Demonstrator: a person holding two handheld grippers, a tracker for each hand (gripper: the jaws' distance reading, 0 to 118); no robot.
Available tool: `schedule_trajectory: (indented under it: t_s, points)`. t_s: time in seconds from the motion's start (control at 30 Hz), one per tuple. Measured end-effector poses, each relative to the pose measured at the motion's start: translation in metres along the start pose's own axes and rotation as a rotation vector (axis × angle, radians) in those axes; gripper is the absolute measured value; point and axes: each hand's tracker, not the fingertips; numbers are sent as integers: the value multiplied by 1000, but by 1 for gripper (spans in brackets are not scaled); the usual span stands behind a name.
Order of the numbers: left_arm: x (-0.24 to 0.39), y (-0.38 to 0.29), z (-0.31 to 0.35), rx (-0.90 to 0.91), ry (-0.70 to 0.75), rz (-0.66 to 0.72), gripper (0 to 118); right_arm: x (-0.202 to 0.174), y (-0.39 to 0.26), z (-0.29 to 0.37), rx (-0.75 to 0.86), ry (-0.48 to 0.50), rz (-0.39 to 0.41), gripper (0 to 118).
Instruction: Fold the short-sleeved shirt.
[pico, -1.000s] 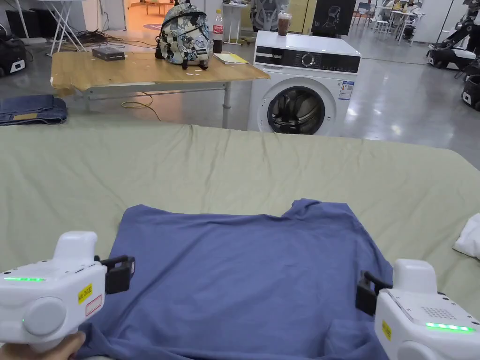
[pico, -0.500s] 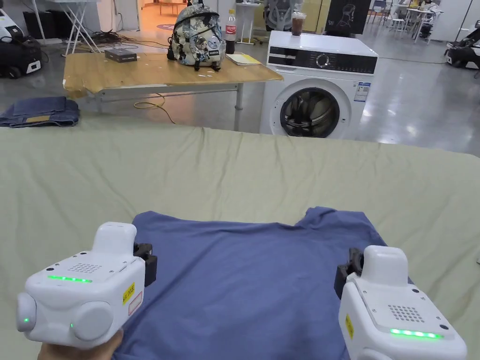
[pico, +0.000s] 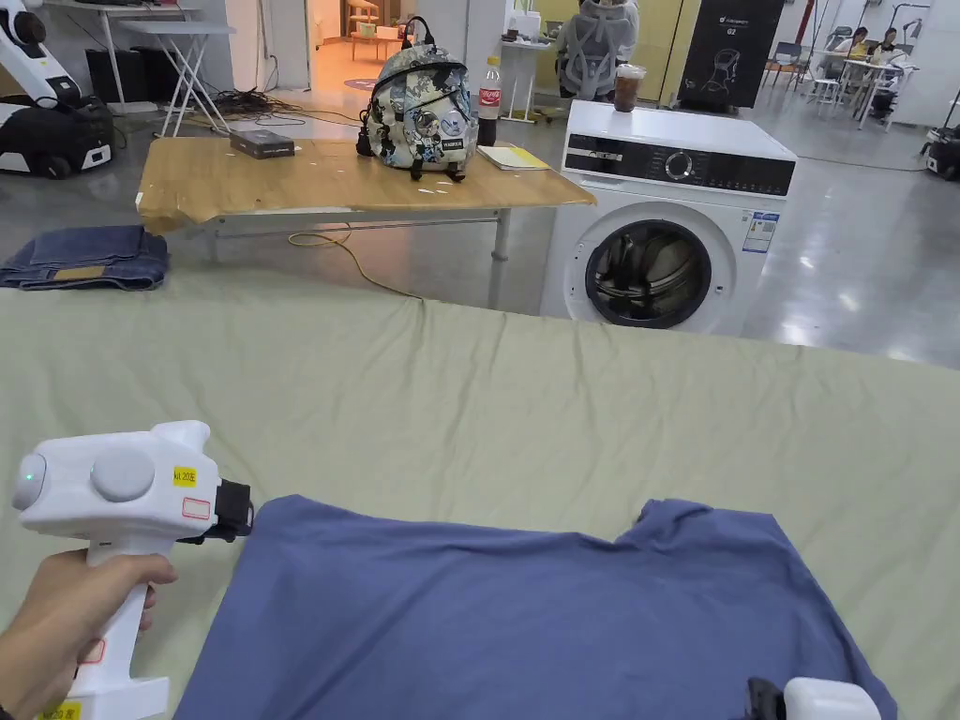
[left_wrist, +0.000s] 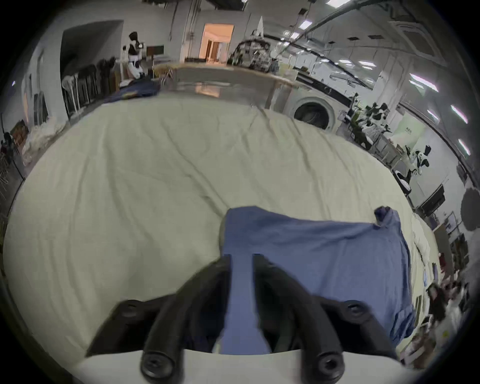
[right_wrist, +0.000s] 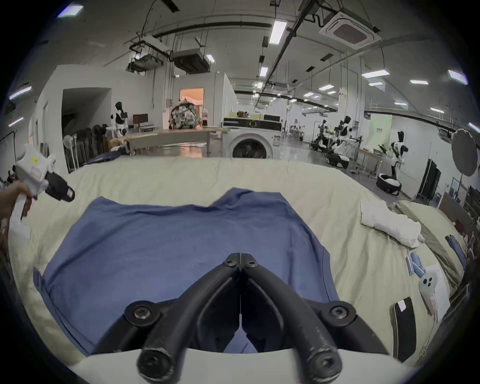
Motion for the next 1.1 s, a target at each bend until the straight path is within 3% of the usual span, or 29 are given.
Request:
schedule_trajectory:
  t_s: [0.03,0.07,0.1,0.37,0.5,0.67,0.83,1.1]
  points:
    - [4,7,-6,-9,-16,13,47,1,-1,-4,-8,-2,2,0]
    - [5,15,-15,-28,-16,24,63,2,-2,-8,-18,-4,3,0]
    - [6,22,-25,-44,-21,34,72,4,-4,-11,-28,-6,4,0]
    - [17,44,-81,-123,70,10,72,13,-14,-28,-86,-26,17,0]
    - [31,35,-98,-176,159,-121,72,15,-17,-33,-107,-33,21,0]
    - [52,22,-99,-106,218,-260,52,16,-21,-37,-121,-32,17,0]
    - [46,24,-102,-103,180,-282,1,23,-14,-46,-137,-24,-10,0]
    - [34,25,-59,-26,94,-230,0,79,63,-103,-166,-3,-91,3]
